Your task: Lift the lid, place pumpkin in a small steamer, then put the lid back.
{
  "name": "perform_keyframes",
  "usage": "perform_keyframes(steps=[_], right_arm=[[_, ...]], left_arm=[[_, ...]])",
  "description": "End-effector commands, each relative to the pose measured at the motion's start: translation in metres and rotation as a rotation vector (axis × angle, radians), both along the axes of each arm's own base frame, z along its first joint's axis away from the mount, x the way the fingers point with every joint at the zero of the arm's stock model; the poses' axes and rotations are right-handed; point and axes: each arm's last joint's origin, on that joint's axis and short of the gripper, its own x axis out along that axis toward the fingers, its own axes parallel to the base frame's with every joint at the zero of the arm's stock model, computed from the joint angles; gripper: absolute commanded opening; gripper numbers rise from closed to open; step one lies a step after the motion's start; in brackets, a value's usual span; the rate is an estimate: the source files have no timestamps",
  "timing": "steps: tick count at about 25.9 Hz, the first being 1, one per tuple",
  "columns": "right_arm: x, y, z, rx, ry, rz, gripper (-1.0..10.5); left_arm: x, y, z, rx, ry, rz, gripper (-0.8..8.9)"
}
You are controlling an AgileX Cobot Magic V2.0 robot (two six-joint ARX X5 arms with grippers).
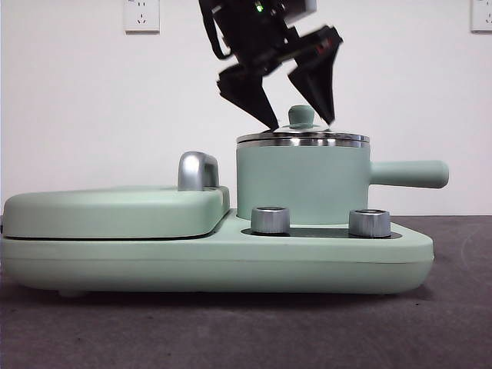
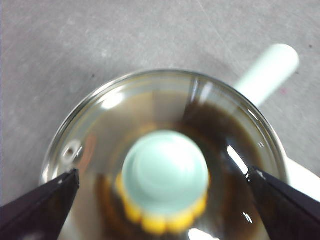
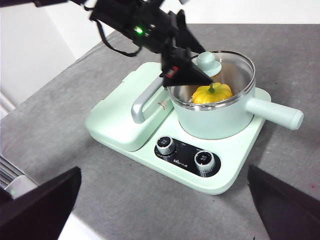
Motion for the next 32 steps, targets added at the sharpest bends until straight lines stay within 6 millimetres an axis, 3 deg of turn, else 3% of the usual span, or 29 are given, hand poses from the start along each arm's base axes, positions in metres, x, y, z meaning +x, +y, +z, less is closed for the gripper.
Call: perform_keyframes(steps=[1, 8, 12, 17, 26, 27, 28, 29, 30, 31, 32], right_arm=[[-0.001, -0.001, 0.004, 0.019, -0.012, 0.003, 5.5], [-0.002, 0.000, 0.004, 0.022, -0.009, 0.014, 5.5], [-0.003, 0.001, 0.004, 0.029, -0.006, 0.061, 5.5], [-0.003, 0.001, 0.004, 0.031, -0.005, 0.066, 5.5], [-0.003, 0.001, 0.004, 0.031, -0.006, 0.064, 5.5], [-0.003, 0.001, 0.004, 0.031, -0.007, 0.064, 5.3], [-0.003, 0.001, 0.004, 0.031, -0.006, 0.064, 4.6], [-0.003, 0.001, 0.004, 0.031, -0.006, 0.064, 3.6], [-0.003, 0.001, 0.004, 0.031, -0.005, 0.065, 1.7], [-0.003, 0.001, 0.004, 0.029, -0.006, 0.065, -0.2], [-0.003, 0.001, 0.004, 0.027, -0.009, 0.064, 0.3]], left_arm=[[-0.019, 0.017, 0.040, -0.045, -0.040, 0.010, 6.26], [-0.102, 0.090, 0.104, -0.002, 0.113, 0.090, 6.21], [-0.151, 0.133, 0.129, -0.037, 0.112, 0.116, 6.21], [-0.191, 0.169, 0.118, -0.108, 0.097, 0.156, 6.19], [-0.243, 0.214, 0.063, -0.372, 0.017, 0.239, 6.04], [-0.248, 0.219, 0.056, -0.392, 0.000, 0.236, 5.57], [-0.252, 0.222, 0.049, -0.407, -0.014, 0.233, 4.42], [-0.256, 0.225, 0.044, -0.417, -0.023, 0.231, 2.72], [-0.259, 0.228, 0.038, -0.420, -0.029, 0.229, 0.07], [-0.263, 0.231, 0.033, -0.424, -0.033, 0.228, 0.41], [-0.265, 0.233, 0.029, -0.425, -0.034, 0.228, 0.14]])
